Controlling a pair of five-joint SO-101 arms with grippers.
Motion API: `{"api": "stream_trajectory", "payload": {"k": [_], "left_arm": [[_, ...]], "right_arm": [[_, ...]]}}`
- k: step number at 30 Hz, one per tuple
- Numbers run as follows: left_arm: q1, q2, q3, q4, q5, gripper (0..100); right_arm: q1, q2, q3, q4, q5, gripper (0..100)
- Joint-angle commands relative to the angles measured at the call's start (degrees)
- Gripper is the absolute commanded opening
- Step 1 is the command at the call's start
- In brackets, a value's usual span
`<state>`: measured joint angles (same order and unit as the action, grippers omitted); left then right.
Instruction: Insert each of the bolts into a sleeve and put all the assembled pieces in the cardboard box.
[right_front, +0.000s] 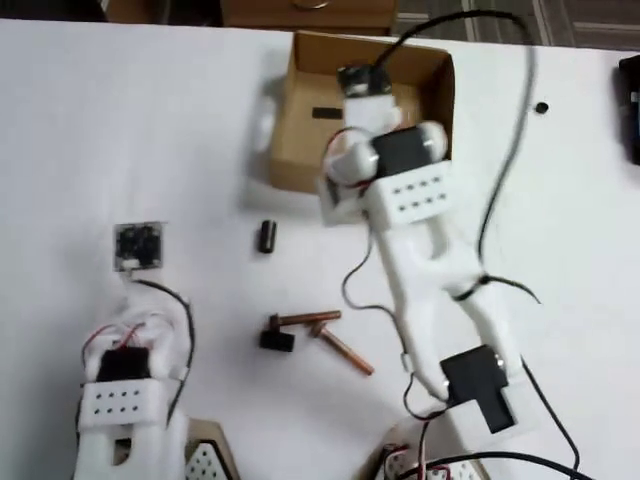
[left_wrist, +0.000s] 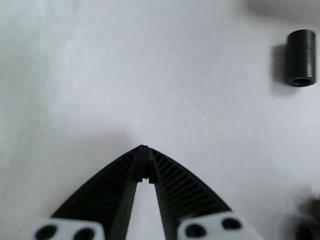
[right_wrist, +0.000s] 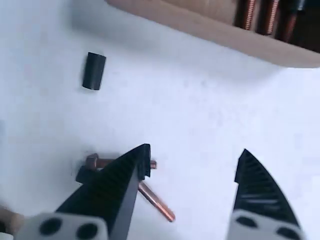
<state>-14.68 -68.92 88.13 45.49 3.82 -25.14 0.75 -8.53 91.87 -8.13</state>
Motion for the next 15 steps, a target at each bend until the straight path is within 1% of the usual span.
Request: {"api": "stream_trajectory", "payload": {"k": [1,5,7,10,15], "left_arm": [[-5.2,-0.6,-3.0,5.3,-0.2,2],[-7.1,-0.6,-3.0,7.6,0.1,2],[-8.4,-0.6,-3.0,7.5,0.1,2],[-8.4,-0.6,-3.0,7.3,0.1,2],[-8.4,-0.6,-3.0,7.2,0.1,2]], "right_arm": [[-5.3,-0.7,4.4,-10.3,-2.5,26.5],[-10.9,3.8,6.0,-18.1,-8.1,26.5],[-11.8,5.9,6.0,-21.5,-11.9,26.5],[-12.9,9.5,6.0,-24.7,-16.3,26.5],[-13.0,15.9,4.5,-29.8,-17.6,26.5]]}}
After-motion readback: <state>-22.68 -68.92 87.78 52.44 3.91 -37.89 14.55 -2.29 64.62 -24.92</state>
